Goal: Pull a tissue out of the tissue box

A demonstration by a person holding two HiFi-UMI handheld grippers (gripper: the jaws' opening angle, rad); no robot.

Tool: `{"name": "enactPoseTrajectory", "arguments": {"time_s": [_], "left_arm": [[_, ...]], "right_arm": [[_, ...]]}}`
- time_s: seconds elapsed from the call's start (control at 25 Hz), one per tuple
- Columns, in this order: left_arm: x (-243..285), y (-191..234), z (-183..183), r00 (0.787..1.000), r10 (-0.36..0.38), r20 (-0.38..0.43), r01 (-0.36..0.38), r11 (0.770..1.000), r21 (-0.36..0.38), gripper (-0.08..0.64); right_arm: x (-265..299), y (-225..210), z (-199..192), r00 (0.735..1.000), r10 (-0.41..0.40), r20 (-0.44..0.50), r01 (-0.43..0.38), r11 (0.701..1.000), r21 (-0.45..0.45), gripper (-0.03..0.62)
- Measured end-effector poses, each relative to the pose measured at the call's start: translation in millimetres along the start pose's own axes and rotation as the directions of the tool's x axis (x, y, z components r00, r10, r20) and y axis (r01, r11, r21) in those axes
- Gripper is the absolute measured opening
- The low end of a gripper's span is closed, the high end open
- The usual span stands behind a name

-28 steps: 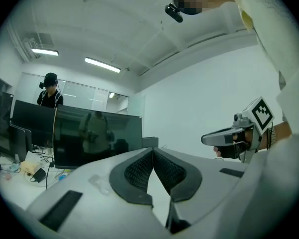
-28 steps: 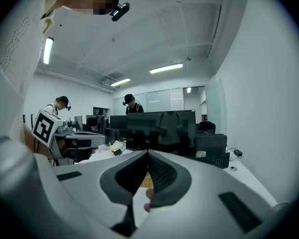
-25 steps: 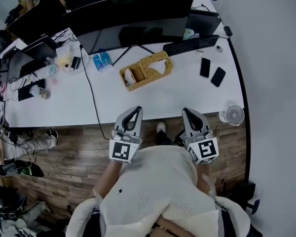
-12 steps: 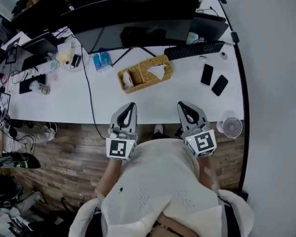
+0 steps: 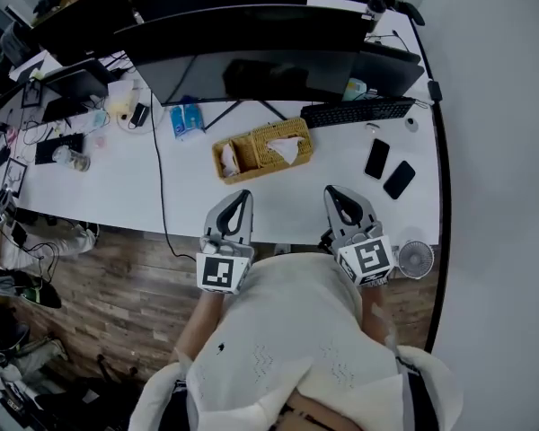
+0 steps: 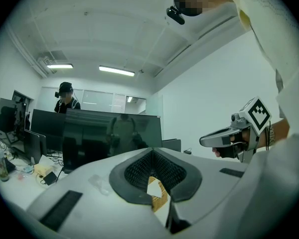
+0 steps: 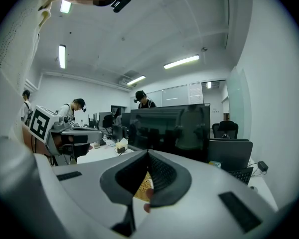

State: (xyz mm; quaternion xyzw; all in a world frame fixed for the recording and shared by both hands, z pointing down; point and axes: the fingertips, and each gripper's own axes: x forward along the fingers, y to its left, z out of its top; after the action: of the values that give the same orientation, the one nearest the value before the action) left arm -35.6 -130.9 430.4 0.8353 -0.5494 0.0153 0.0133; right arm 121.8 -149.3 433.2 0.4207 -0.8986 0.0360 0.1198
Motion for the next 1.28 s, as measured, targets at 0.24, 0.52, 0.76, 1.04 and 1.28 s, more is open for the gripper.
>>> {"name": "enactPoseTrajectory", "arguments": {"time_s": [0.24,0.52,0.76,1.04,1.28], "left_arm": [[14,1,-7,1.0,0.016,-0.004,-0.016,1.0,-0.013,0.014],[30,-13,-16,0.999,-0.021,-0.04,0.019,0.999,-0.043,0.014],[50,-18,-36,0.995,-0.042,-0.093,0.044,0.999,0.013,0.015],[79,-19,-58,0.986,-0.066,-0.153,0.073,0.996,0.043,0.015],[103,-20,-83,0.968,-0.104,-0.231,0.114,0.993,0.031,0.018]], "right_arm": [[13,-9,3,0.999,0.034,0.003,-0.034,0.999,-0.006,0.002],[20,-7,-4,0.997,0.073,-0.016,-0.073,0.997,0.011,0.002],[25,-2,-9,0.994,0.109,-0.028,-0.109,0.994,0.015,0.002],[28,-6,-8,0.993,0.115,-0.026,-0.115,0.993,0.014,0.002],[30,-15,-9,0.994,0.105,-0.03,-0.105,0.994,0.025,0.002]]}}
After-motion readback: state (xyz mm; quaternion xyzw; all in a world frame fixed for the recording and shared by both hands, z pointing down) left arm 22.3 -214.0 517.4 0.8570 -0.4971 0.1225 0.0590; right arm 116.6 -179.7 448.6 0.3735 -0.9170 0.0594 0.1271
